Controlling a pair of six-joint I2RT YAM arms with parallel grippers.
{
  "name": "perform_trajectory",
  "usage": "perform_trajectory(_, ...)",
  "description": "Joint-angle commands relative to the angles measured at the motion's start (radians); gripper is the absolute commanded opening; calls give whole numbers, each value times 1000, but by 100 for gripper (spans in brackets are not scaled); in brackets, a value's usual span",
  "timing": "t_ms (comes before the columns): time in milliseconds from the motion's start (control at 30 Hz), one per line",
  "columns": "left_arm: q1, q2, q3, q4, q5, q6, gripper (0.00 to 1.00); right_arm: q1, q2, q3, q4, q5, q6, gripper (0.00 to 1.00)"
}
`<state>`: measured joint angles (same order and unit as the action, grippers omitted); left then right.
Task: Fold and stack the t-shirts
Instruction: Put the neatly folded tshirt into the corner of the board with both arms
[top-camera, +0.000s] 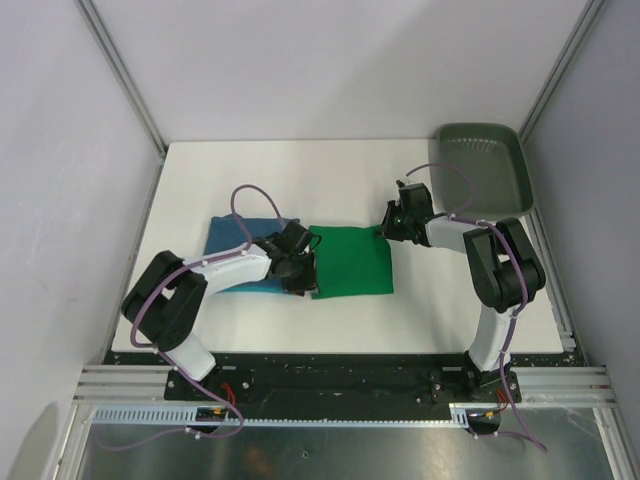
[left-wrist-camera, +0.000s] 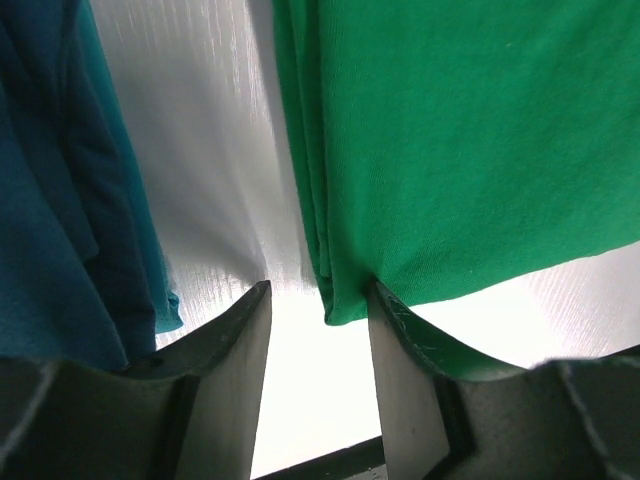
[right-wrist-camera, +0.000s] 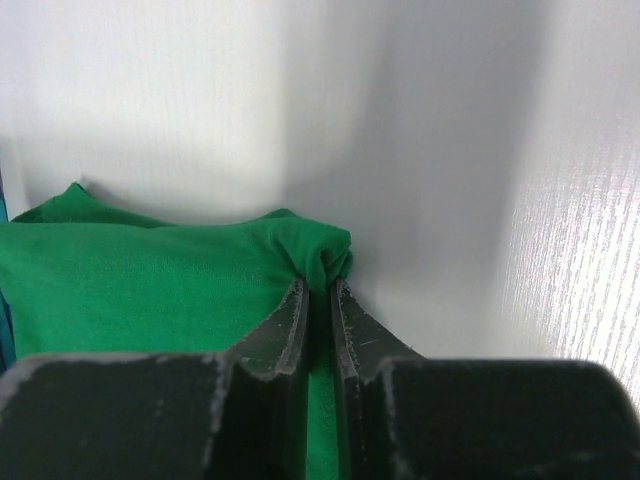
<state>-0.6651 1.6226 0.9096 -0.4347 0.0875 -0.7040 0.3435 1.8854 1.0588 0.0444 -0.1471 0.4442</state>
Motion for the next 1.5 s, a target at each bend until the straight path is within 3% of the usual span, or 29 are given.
perform_trajectory(0,-17,-14,-30,45,26,-42,47,8,12,12,-65,18,3,3)
perform_trajectory(267,-21,1,-41,80,25,-77,39,9,12,24,-79,23,8,0)
perform_trajectory(333,-22,3,-37,83,26,-89,32,9,5,25,-86,26,12,0)
perform_trajectory(467,-23,-28,-26,82,22,-106,8,9,-23,29,-107,34,11,0)
perform_trajectory(533,-24,-58,-22,81,13,-114,2,10,-47,32,-120,38,9,0)
perform_trajectory(900,-22,-133,74,31,-4,-85,0,68,-256,43,-217,86,14,0)
perform_trajectory(1467,-21,-210,181,-43,-60,-37,0,99,-419,82,-282,125,23,0)
